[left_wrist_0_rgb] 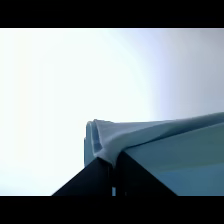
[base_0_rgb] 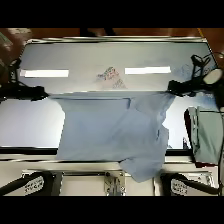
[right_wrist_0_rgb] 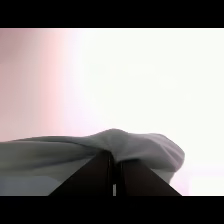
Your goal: Fold the shirts.
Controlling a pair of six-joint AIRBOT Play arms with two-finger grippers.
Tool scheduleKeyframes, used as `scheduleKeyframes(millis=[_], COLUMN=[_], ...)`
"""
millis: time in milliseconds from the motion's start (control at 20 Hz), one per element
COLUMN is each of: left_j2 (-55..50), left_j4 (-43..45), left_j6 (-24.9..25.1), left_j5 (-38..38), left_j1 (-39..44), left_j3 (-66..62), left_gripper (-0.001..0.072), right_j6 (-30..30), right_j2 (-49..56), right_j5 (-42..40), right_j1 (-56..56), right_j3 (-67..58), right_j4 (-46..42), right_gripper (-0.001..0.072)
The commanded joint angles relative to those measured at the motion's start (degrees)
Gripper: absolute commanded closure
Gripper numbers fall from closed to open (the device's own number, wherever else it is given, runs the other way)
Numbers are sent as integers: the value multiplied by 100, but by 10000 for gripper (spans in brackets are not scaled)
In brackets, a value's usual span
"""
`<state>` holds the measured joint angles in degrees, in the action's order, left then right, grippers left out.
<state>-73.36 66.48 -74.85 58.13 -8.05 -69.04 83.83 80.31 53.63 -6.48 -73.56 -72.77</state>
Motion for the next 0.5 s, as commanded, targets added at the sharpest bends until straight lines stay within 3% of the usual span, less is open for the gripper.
scheduleKeyframes(millis=[0, 100, 250, 450], left_j2=[-1530, -2057, -2468, -2680], left_j4=[-48, -50, -48, -39], left_j6=[-92, -96, -470, -739], left_j5=[-1091, -1504, -2050, -1445], left_j1=[549, 748, 903, 898], left_j3=[-791, -1226, -1390, -1392], left_gripper=[671, 671, 671, 671], right_j6=[-11, -31, -33, -31], right_j2=[1001, 1311, 1611, 1703], right_j5=[-2931, -3694, -3829, -3355], right_j1=[459, 492, 474, 474], right_j3=[66, 66, 66, 66], right_j4=[17, 26, 22, 24], right_gripper=[648, 648, 647, 647])
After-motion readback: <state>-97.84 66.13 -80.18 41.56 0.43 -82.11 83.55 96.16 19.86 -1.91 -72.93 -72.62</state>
